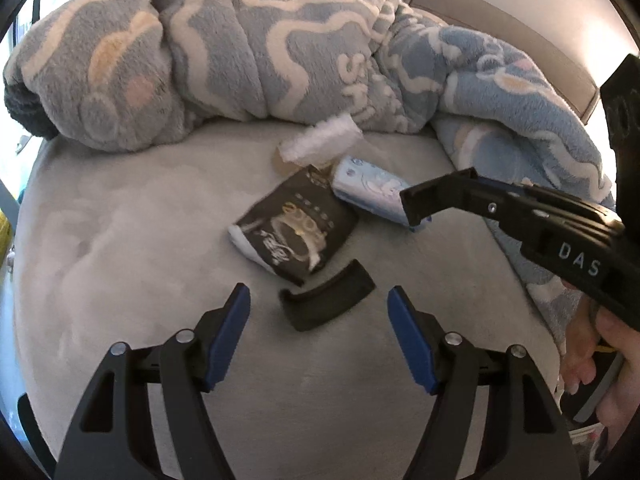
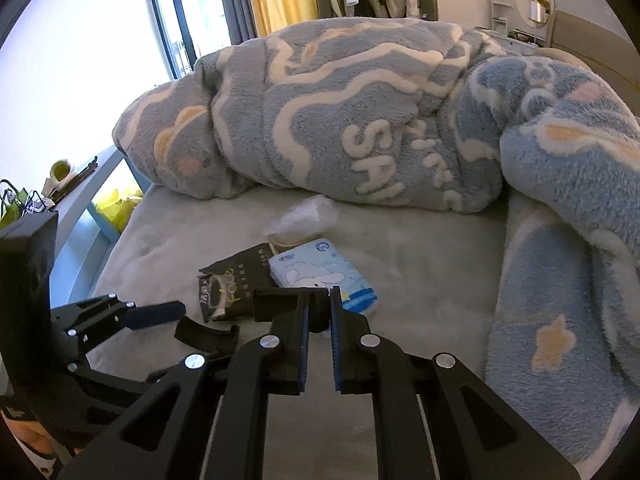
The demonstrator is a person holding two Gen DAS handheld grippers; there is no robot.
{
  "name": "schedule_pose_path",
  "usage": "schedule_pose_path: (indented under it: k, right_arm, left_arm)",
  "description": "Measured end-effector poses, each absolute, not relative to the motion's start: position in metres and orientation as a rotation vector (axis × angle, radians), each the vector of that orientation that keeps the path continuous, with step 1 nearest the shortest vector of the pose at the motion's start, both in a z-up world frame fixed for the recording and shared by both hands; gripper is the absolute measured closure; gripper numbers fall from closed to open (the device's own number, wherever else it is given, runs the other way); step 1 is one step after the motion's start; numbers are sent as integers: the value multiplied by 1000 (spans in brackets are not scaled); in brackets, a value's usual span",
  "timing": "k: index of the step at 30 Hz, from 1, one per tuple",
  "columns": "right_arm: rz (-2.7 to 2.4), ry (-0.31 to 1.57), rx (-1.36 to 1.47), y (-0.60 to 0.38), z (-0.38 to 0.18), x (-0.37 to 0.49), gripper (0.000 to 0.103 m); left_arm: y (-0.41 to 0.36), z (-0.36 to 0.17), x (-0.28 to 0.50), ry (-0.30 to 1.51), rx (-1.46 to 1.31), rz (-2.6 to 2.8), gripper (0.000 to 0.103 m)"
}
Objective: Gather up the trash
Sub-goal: 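Close the left gripper on the black curved plastic strip on the bed, then carry the black strip to the black bin and open the left gripper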
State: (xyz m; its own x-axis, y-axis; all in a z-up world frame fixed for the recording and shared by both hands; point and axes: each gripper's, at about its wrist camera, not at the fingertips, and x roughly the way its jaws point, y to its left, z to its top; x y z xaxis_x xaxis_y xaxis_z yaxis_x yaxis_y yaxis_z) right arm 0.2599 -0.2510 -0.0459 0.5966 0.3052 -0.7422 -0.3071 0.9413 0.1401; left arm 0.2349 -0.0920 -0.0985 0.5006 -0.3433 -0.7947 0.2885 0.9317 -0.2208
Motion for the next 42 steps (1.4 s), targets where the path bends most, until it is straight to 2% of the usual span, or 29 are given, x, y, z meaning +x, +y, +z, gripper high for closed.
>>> schedule_pose_path:
  k: [10, 17, 21, 42]
  right_arm:
    - [350, 870, 0, -261, -49, 259, 94]
    - [348, 866, 9, -267, -46, 258, 94]
    - [352, 864, 14, -266, -44, 257, 94]
    - [403, 850, -1, -211, -27, 258, 94]
  left_arm:
    - [-100, -108, 241, 972, -105, -284, 33]
    - [-102, -109, 241, 953, -108, -268, 51]
    - [-103, -110, 242, 948, -114, -273, 53]
    - [-47, -86, 222, 902, -155, -261, 56]
